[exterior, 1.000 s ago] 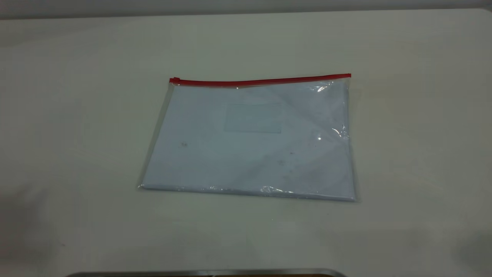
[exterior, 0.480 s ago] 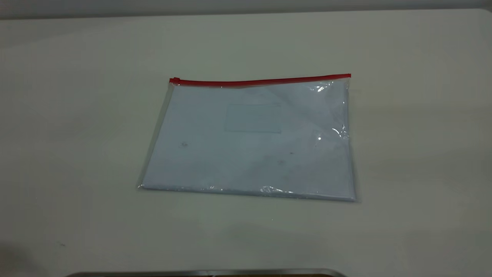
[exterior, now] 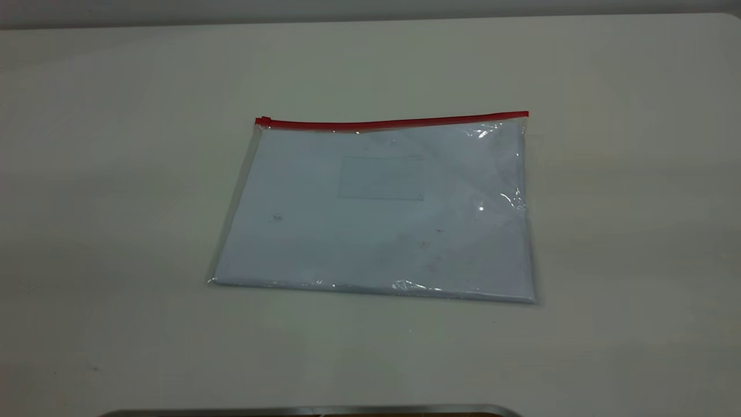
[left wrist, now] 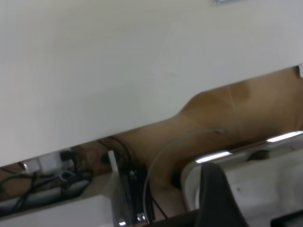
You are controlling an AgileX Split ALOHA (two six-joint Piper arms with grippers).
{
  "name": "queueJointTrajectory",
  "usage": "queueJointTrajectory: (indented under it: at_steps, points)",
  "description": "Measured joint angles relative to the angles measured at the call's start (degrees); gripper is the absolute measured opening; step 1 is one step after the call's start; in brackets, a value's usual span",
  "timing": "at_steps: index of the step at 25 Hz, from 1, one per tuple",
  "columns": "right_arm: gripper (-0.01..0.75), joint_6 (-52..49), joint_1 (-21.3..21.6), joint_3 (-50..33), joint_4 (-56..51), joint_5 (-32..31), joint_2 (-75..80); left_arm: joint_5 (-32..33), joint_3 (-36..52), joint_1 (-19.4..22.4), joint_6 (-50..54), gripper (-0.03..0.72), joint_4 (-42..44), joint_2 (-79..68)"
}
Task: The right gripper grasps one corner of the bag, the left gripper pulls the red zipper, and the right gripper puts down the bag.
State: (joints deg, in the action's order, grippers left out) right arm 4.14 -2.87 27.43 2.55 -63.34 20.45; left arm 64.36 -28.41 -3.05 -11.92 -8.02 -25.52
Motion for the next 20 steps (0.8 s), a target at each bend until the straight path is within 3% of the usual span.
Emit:
queueJointTrajectory:
  at_steps: [7,20]
  points:
    - [0.466,0.0,0.0,-0.23,0.0,0.0,0.0,-0.11,0.55,0.0,2.03,0.496,6.61,9.42]
    - [0.466,0.0,1.35,-0.29,-0.01,-0.1,-7.86,-0.05,0.55,0.0,2.2,0.496,7.02,18.07]
